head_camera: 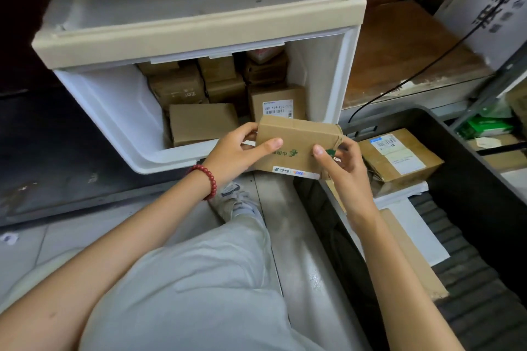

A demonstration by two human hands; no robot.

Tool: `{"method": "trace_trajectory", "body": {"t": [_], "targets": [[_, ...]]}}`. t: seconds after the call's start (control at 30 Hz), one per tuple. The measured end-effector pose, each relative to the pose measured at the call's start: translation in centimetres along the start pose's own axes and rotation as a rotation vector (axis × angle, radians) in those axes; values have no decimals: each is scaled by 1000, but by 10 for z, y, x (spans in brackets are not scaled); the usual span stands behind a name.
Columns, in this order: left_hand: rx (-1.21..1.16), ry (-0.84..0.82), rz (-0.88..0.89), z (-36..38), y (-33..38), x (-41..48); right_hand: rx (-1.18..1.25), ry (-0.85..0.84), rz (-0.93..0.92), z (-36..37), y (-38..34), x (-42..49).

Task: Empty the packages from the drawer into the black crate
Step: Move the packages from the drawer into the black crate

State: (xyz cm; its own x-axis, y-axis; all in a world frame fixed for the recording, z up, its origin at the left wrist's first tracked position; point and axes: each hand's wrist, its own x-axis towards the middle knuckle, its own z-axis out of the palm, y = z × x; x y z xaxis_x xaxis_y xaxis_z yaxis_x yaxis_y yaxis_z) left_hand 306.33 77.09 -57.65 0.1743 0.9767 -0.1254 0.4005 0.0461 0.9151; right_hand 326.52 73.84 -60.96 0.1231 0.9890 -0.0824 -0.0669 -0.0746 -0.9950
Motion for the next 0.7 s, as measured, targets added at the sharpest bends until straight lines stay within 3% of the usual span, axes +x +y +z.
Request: {"method": "trace_trajectory", "body": {"t": [0.2,0.33,0.57,0.7], "targets": [[349,-103,151,30,28,32,-70,166,-42,-52,5,2],[527,-236,160,68,31,50,-73,267,-41,-81,20,-3],[551,-325,232,155,60,94,97,535,126,-112,45,-7],[542,-330,166,190,50,118,137,580,236,-124,60,-5]]}}
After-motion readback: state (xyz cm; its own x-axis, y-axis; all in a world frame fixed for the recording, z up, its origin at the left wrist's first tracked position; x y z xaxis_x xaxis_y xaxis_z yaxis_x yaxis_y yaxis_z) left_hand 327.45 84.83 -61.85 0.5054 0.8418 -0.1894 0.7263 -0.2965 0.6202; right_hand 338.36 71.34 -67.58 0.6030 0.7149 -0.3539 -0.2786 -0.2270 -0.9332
